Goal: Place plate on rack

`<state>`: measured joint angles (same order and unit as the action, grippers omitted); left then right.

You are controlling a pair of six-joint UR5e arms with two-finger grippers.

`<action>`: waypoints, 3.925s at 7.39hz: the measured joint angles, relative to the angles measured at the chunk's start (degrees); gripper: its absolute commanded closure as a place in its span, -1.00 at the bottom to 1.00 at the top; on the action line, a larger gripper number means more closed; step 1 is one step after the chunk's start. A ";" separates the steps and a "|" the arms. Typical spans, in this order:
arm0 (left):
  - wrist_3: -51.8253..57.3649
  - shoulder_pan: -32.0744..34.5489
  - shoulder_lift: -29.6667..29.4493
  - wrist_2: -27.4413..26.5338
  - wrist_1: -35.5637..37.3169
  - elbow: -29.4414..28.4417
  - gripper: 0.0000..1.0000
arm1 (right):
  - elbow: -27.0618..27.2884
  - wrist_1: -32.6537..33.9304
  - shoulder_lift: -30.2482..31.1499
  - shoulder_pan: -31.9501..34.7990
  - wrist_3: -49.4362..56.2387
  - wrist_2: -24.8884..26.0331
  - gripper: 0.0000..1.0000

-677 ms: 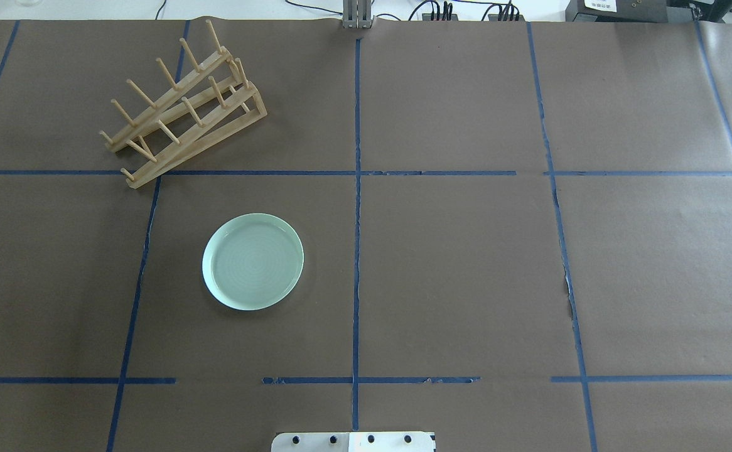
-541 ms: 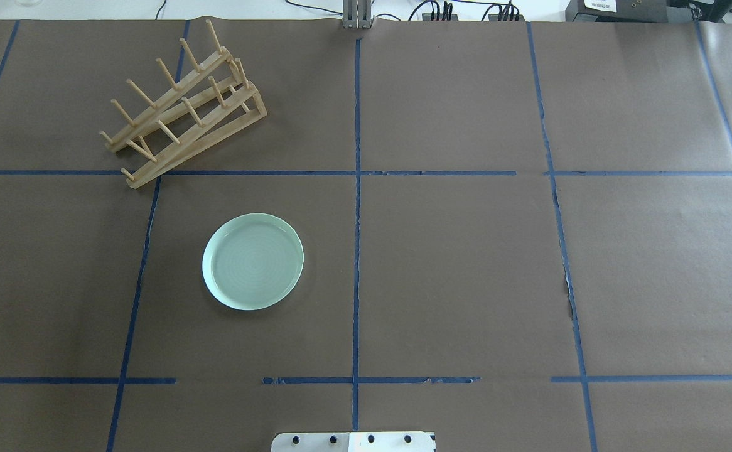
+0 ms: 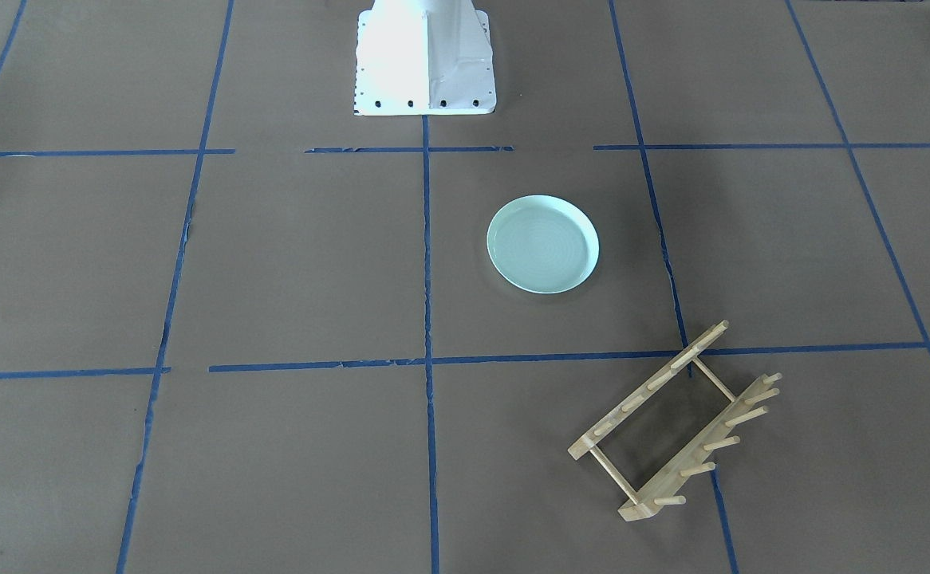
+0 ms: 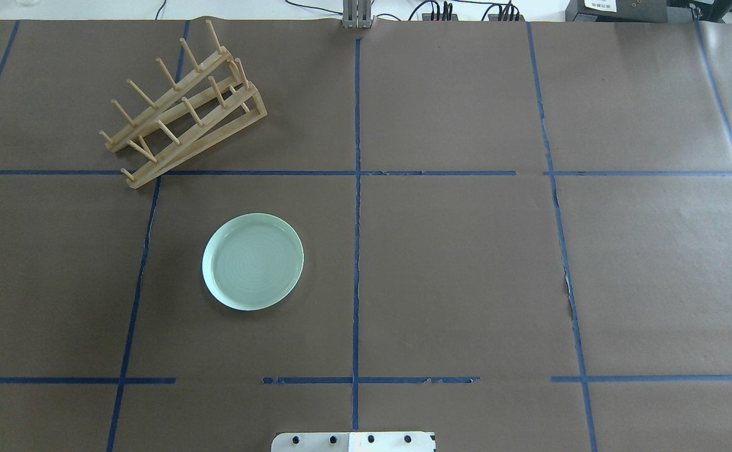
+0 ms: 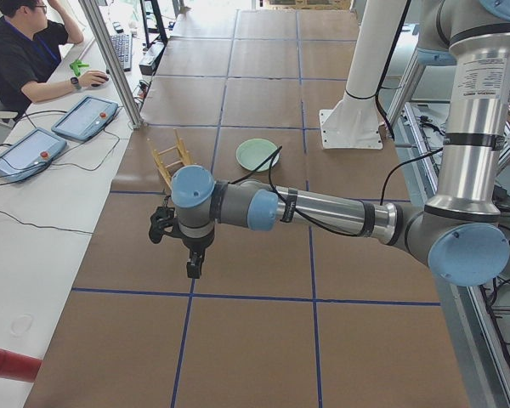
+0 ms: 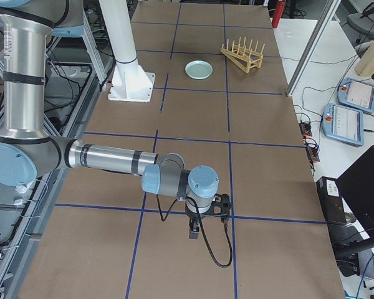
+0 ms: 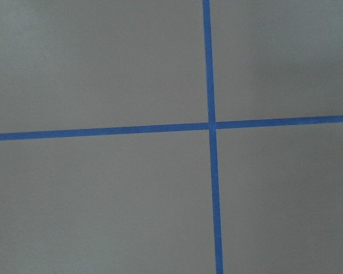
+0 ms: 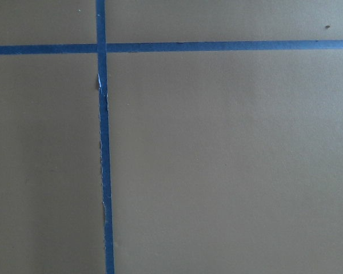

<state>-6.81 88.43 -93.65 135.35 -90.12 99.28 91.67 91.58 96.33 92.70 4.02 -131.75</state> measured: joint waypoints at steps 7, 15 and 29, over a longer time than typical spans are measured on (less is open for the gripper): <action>-46.89 -29.43 -17.32 -8.44 0.04 14.27 -1.00 | 0.00 0.00 0.00 0.00 -0.04 0.00 -1.00; -65.99 -55.48 -33.62 -25.07 2.89 0.74 -1.00 | 0.00 0.00 0.00 -0.05 -0.03 0.00 -1.00; -65.52 -60.65 -34.52 -27.18 -5.24 -9.19 0.05 | 0.00 0.00 0.00 0.01 -0.04 0.00 -1.00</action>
<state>-72.33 27.78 -128.17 108.17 -95.36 90.08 91.67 91.58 96.33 92.71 3.98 -131.75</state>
